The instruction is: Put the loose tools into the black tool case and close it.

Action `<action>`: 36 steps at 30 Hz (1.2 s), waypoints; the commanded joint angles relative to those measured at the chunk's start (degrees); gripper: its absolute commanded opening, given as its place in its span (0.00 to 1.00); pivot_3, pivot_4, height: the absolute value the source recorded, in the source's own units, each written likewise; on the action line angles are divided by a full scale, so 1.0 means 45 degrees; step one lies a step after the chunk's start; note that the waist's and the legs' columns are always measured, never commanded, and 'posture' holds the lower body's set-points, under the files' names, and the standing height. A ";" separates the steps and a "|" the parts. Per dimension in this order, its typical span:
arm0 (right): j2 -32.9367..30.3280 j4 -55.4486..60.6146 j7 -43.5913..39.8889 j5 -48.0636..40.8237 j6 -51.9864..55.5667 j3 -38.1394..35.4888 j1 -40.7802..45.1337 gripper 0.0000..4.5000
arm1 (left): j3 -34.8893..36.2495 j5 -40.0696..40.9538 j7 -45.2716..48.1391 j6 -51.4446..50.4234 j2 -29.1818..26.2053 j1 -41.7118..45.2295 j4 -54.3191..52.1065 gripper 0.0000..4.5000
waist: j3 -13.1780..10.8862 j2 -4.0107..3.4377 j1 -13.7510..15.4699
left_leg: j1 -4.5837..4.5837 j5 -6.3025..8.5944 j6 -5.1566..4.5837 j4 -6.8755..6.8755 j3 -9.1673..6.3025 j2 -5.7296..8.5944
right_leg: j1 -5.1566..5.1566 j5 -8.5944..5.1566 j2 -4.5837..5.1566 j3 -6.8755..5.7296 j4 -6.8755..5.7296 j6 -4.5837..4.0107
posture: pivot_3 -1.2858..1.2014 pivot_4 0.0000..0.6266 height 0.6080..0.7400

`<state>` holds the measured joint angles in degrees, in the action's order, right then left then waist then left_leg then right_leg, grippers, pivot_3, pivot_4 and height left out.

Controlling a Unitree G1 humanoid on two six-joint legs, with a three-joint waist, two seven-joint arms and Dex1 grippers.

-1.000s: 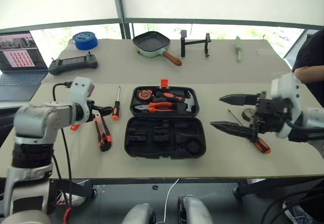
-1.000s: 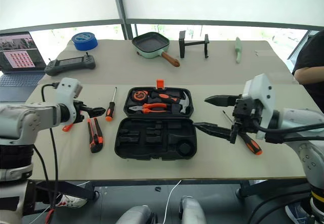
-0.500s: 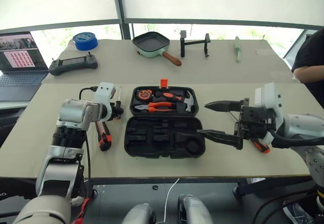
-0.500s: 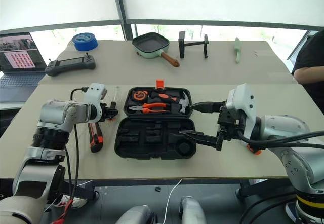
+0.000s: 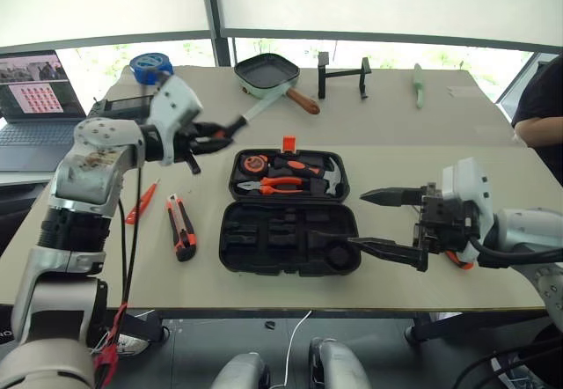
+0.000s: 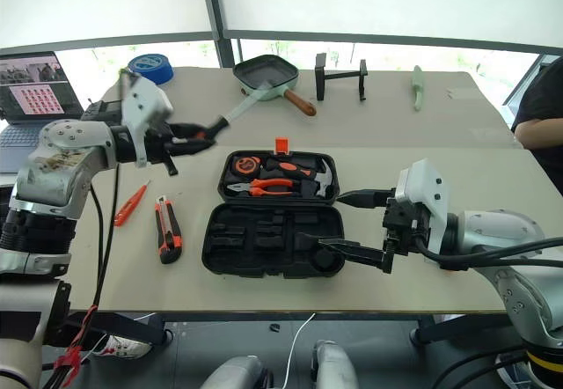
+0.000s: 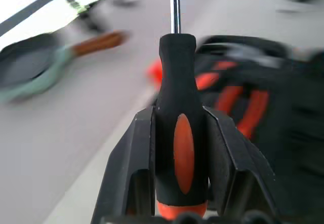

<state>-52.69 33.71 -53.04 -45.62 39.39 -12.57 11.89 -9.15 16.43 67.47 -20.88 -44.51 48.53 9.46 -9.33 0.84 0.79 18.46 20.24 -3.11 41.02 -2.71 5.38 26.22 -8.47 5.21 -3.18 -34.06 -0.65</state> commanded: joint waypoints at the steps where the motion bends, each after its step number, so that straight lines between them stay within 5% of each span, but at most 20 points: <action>1: -0.0083 0.0161 0.0086 0.0174 -0.0241 -0.0268 -0.0082 1.00 | -0.1289 -0.0940 0.2052 0.1621 -0.0148 -0.0089 0.0304 0.19 | -0.0001 0.0001 -0.0019 | 0.0000 -0.0001 -0.0002 0.0007 0.0004 0.0000 | -0.0002 0.0002 -0.0002 0.0005 -0.0006 -0.0002 | 0.52 0.24 1.00; 8: 0.0019 0.0518 0.0523 0.0078 -0.0156 -0.0516 -0.0520 1.00 | -0.2943 -0.3189 0.2756 0.4374 0.0600 0.0164 0.2226 0.19 | -0.0002 0.0004 -0.0011 | 0.0019 -0.0008 -0.0034 0.0009 -0.0001 -0.0032 | 0.0003 0.0016 -0.0016 0.0021 -0.0011 -0.0024 | 0.52 0.24 1.00; 24: 0.0034 0.0632 0.1013 -0.0026 -0.0200 -0.0644 -0.0660 1.00 | -0.2677 -0.4184 0.1999 0.3903 0.2095 0.0957 0.3788 0.19 | -0.0002 0.0004 0.0044 | 0.0183 0.0026 -0.0103 0.0180 -0.0030 -0.0013 | 0.0069 0.0058 -0.0016 -0.0027 -0.0004 0.0043 | 0.52 0.24 1.00; 26: 0.0072 0.0622 0.1026 -0.0018 -0.0216 -0.0606 -0.0628 1.00 | -0.2640 -0.4181 0.1943 0.3720 0.2209 0.1097 0.3880 0.41 | -0.0002 0.0004 0.0028 | 0.0182 0.0025 -0.0103 0.0180 -0.0029 -0.0013 | 0.0068 0.0058 -0.0015 -0.0026 -0.0004 0.0043 | 0.52 0.24 1.00; 32: 0.0101 0.0688 0.1031 -0.0065 -0.0181 -0.0585 -0.0688 1.00 | -0.2324 -0.3837 0.2212 0.3248 0.2262 0.1326 0.3272 0.84 | -0.0002 0.0004 0.0090 | 0.0180 0.0025 -0.0104 0.0187 -0.0031 -0.0012 | 0.0061 0.0059 -0.0013 -0.0025 -0.0008 0.0043 | 0.52 0.24 1.00; 36: 0.0126 0.0733 0.1040 -0.0139 -0.0144 -0.0597 -0.0743 1.00 | -0.1865 -0.3540 0.1905 0.3131 0.2670 0.1572 0.3168 0.79 | -0.0002 0.0004 0.0133 | 0.0183 0.0025 -0.0104 0.0188 -0.0035 -0.0013 | 0.0062 0.0059 -0.0015 -0.0025 -0.0006 0.0043 | 0.52 0.24 1.00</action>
<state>-52.28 35.45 -48.44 -45.35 39.39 -13.85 8.29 -19.75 -1.26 76.88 -6.53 -33.16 53.68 25.61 -9.33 0.86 1.39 19.28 20.36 -3.58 41.86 -2.88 5.32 26.50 -8.21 5.15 -3.29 -34.09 -0.45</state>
